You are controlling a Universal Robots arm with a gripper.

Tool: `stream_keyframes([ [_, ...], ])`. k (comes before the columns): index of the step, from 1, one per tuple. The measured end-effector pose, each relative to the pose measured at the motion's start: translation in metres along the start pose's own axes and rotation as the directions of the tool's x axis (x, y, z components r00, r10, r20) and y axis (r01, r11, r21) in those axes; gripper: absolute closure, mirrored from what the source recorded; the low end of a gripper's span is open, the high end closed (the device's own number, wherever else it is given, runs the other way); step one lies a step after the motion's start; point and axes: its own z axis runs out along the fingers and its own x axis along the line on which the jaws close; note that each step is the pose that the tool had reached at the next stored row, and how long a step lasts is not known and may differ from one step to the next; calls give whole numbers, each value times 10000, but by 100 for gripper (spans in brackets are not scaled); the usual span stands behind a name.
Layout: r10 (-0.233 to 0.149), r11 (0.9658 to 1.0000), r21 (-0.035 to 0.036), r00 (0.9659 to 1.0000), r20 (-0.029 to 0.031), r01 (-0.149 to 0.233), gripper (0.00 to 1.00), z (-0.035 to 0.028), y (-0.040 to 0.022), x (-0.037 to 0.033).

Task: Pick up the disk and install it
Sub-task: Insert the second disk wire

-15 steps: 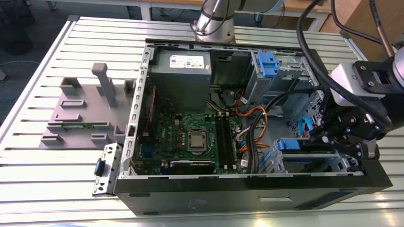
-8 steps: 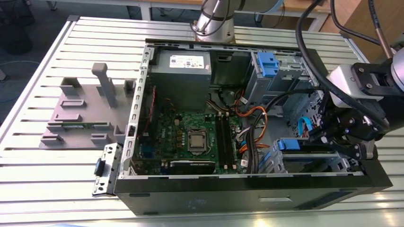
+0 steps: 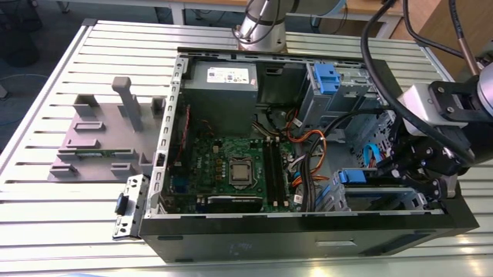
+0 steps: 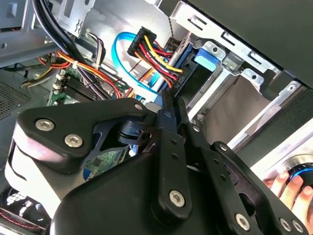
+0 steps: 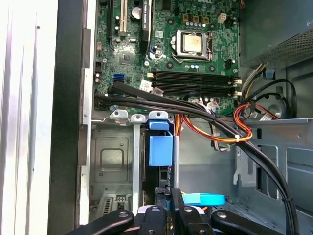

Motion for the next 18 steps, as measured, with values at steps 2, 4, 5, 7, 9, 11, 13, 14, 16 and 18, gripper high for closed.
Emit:
stream_keyframes([
  [2,0,10000,0,10000,-2,0,84,10,-1,2],
  [4,0,10000,0,10000,-1,0,84,21,-1,4],
  [5,1,10000,0,10000,-4,-1,84,26,-2,5],
  [7,0,10000,0,10000,-6,0,84,36,-2,7],
  [9,1,10000,-1,10000,-8,-1,84,44,-3,8],
  [11,1,10000,-1,10000,-6,-1,84,48,-3,9],
  [13,0,10000,0,10000,-2,0,84,48,-3,9],
  [14,0,10000,1,10000,2,0,84,45,-3,9],
  [16,0,10000,2,10000,9,0,84,39,-2,7],
  [18,0,10000,1,10000,2,0,84,27,-2,6],
])
